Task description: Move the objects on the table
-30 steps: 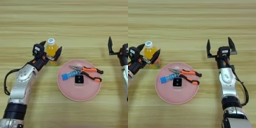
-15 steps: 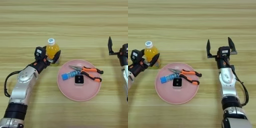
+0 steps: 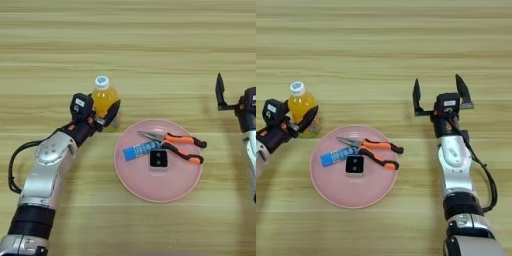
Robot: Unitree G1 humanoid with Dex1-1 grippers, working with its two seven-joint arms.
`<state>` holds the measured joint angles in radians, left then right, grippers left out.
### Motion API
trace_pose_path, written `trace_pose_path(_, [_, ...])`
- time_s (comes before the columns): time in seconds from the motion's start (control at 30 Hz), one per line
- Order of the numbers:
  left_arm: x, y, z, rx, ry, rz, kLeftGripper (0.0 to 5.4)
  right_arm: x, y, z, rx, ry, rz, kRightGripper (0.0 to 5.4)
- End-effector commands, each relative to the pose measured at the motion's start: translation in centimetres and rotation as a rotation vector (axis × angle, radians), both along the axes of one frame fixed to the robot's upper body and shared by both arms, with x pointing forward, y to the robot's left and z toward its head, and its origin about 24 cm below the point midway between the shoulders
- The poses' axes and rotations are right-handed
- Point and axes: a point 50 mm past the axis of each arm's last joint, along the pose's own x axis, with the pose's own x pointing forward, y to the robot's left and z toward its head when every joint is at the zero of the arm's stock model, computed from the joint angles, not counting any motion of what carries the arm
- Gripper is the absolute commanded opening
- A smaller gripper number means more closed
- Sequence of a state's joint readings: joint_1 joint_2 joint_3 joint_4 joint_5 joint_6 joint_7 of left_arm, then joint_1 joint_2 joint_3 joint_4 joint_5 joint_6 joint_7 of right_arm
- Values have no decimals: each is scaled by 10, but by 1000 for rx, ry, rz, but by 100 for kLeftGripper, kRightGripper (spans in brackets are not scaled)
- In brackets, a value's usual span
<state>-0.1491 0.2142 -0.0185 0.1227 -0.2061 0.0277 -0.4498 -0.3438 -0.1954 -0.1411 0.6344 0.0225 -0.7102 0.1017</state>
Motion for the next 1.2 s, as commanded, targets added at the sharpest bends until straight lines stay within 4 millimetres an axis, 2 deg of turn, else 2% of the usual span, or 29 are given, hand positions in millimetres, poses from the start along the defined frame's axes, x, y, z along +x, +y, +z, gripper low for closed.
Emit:
trace_pose_path(0.03, [1,-3,7,6,-24,-31,340,3,5,7,-14,-13,66,540])
trace_pose_path(0.63, [4,-11,35,18,-137,-121,340,-1,39,61,-68,-74,540,540])
trace_pose_path(0.77, [5,-14,41,27,-157,-143,340,-9,48,65,-128,-51,683,540])
trace_pose_path(1.2, [5,-22,57,40,-210,-190,340,-23,69,65,-250,55,969,540])
